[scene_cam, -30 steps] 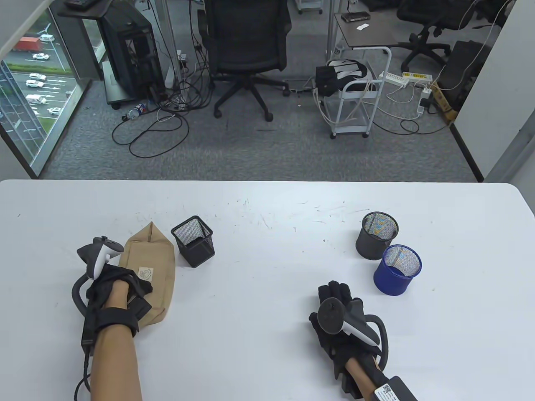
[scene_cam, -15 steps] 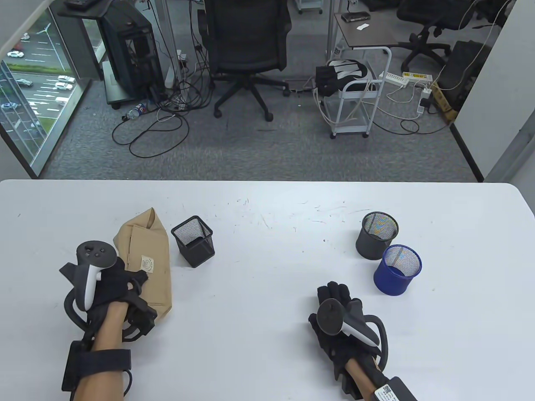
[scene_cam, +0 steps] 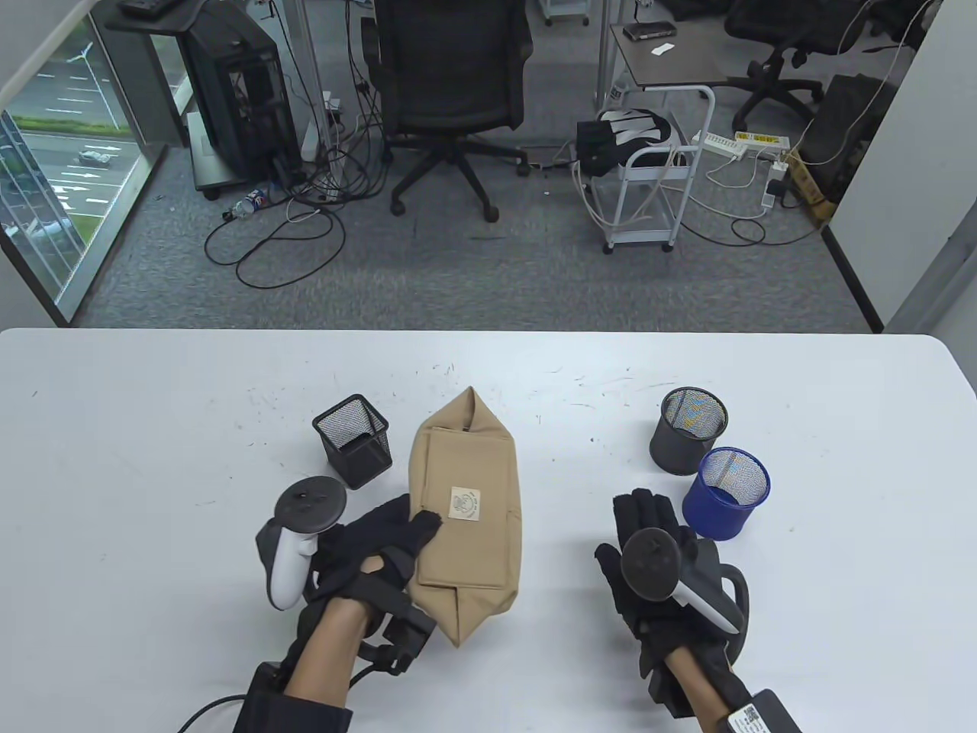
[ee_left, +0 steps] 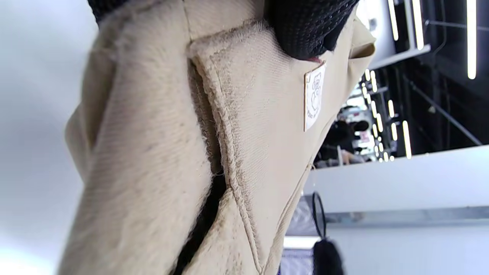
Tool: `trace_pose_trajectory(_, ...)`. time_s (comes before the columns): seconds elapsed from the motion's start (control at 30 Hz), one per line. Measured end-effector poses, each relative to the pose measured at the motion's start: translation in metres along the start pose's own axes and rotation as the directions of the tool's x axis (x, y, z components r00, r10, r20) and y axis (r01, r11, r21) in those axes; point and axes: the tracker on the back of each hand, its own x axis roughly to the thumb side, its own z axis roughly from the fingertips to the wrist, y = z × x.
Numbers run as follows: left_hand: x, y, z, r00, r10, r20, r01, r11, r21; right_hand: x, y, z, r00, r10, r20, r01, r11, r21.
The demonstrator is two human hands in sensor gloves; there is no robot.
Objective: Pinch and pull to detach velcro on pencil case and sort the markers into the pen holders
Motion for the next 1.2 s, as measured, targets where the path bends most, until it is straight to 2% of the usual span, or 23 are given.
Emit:
trace_pose_trajectory(0.13, -0.007, -0.026, -0.016, 0.999, 0.048, 0.003, -0.048, 0.998, -0.028, 0.018, -0.027, 0.008, 0.999, 0.001, 0.044, 0.002, 0.998, -0.069)
trace_pose_trajectory(0.23, -0.013, -0.039, -0.024, 0.994, 0.111, 0.007, -0.11, 0.992, -0.056, 0.041, -0.037, 0.007, 0.996, -0.018, 0.087, 0.022, 0.999, -0.042)
trace_pose_trajectory(0.3, -0.016, -0.045, -0.028, 0.986, 0.165, 0.014, -0.163, 0.984, -0.068, 0.058, -0.034, 0.003, 0.994, -0.02, 0.106, 0.02, 1.0, 0.003)
trace_pose_trajectory(0.43, -0.024, -0.051, -0.033, 0.953, 0.3, 0.04, -0.293, 0.947, -0.132, 0.085, -0.013, -0.007, 0.995, -0.013, 0.098, -0.002, 0.989, 0.149)
trace_pose_trajectory(0.53, -0.029, -0.052, -0.034, 0.933, 0.357, 0.048, -0.346, 0.925, -0.158, 0.096, -0.002, -0.011, 0.998, 0.021, 0.061, -0.03, 0.988, 0.151)
trace_pose_trajectory(0.6, -0.03, -0.052, -0.032, 0.938, 0.341, 0.061, -0.331, 0.935, -0.131, 0.102, 0.0, -0.012, 0.999, 0.009, 0.042, -0.014, 0.991, 0.136)
trace_pose_trajectory(0.7, -0.025, -0.055, -0.029, 0.958, 0.265, 0.112, -0.254, 0.962, -0.104, 0.108, -0.001, -0.015, 0.994, -0.105, 0.016, 0.098, 0.967, 0.236)
trace_pose_trajectory(0.77, -0.02, -0.059, -0.025, 0.966, 0.228, 0.12, -0.219, 0.972, -0.081, 0.113, -0.002, -0.014, 0.993, -0.113, -0.028, 0.116, 0.973, 0.2)
trace_pose_trajectory(0.83, -0.016, -0.06, -0.023, 0.974, 0.173, 0.146, -0.167, 0.984, -0.054, 0.116, -0.005, -0.014, 0.993, -0.082, -0.085, 0.09, 0.991, 0.102)
trace_pose_trajectory(0.9, -0.017, -0.057, -0.023, 0.971, 0.199, 0.135, -0.196, 0.98, -0.033, 0.112, -0.011, -0.013, 0.996, -0.064, -0.06, 0.068, 0.996, 0.059)
trace_pose_trajectory(0.93, -0.02, -0.053, -0.024, 0.966, 0.225, 0.126, -0.222, 0.974, -0.037, 0.105, -0.016, -0.013, 0.99, -0.139, -0.021, 0.14, 0.988, 0.062)
trace_pose_trajectory(1.0, -0.025, -0.048, -0.025, 0.958, 0.271, 0.098, -0.27, 0.963, -0.023, 0.089, -0.026, -0.012, 0.959, -0.283, -0.009, 0.283, 0.955, 0.084)
trace_pose_trajectory(1.07, -0.029, -0.043, -0.026, 0.947, 0.313, 0.065, -0.314, 0.95, -0.003, 0.065, -0.038, -0.012, 0.893, -0.448, -0.032, 0.449, 0.892, 0.04)
trace_pose_trajectory(1.17, -0.033, -0.037, -0.031, 0.935, 0.352, 0.051, -0.35, 0.936, -0.038, 0.023, -0.049, -0.016, 0.739, -0.669, -0.083, 0.673, 0.737, 0.057)
trace_pose_trajectory(1.2, -0.031, -0.037, -0.033, 0.937, 0.346, 0.047, -0.343, 0.937, -0.058, 0.015, -0.049, -0.018, 0.716, -0.691, -0.096, 0.698, 0.712, 0.076)
